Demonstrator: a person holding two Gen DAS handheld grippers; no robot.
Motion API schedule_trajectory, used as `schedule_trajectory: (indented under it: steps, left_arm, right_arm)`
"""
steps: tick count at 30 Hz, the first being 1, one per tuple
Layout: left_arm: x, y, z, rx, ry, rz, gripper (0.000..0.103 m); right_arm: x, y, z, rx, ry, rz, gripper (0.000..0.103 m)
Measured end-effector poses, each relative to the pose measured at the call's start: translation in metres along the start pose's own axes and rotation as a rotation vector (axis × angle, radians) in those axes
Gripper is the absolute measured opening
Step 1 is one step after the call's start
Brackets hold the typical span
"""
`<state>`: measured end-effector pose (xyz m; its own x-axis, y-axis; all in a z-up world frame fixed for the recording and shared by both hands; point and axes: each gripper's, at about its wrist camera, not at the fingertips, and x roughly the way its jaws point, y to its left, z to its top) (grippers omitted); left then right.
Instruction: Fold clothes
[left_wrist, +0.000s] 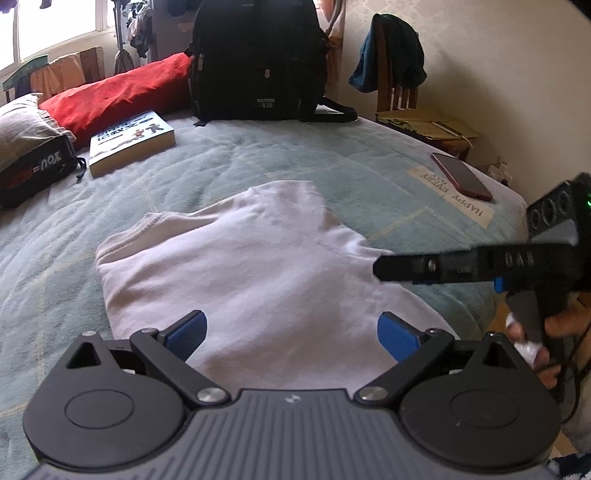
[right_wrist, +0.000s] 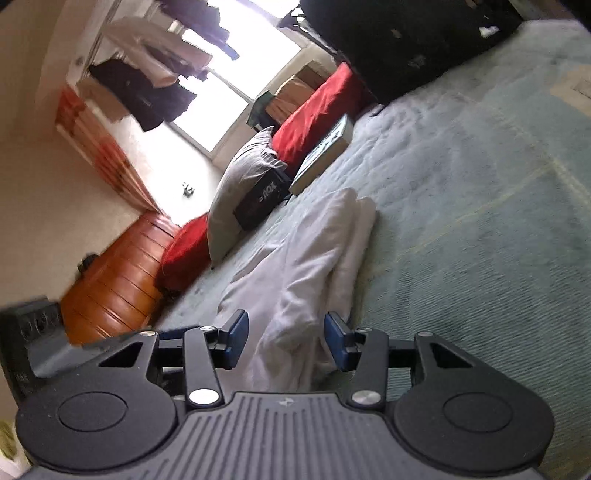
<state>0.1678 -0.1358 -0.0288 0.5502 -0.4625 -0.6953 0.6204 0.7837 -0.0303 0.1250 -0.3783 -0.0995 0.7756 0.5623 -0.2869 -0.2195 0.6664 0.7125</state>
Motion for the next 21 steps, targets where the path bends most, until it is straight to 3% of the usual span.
schedule_trajectory:
  steps: [3, 6, 7, 8, 15, 21]
  left_arm:
    - [0.000, 0.001, 0.000, -0.004, 0.000, 0.001, 0.099]
    - [0.001, 0.000, 0.001, -0.003, 0.001, -0.001, 0.099]
    - [0.001, -0.001, 0.001, 0.000, 0.001, -0.003, 0.099]
    - [0.001, -0.001, 0.001, 0.003, 0.001, -0.004, 0.099]
    - [-0.005, 0.003, 0.001, -0.003, -0.014, 0.010, 0.099]
    - [-0.012, 0.001, 0.001, 0.002, -0.029, 0.003, 0.099]
  right_arm:
    - [-0.002, 0.012, -0.002, -0.042, -0.011, 0.005, 0.052]
    - [-0.001, 0.007, 0.001, -0.008, -0.018, 0.011, 0.050]
    - [0.002, 0.001, 0.002, 0.021, -0.014, -0.007, 0.041]
    - [0.003, -0.005, 0.003, 0.045, -0.009, -0.023, 0.018]
    - [-0.022, -0.009, -0.009, 0.046, -0.002, -0.097, 0.016]
    - [-0.047, -0.002, -0.022, 0.050, 0.043, -0.053, 0.019]
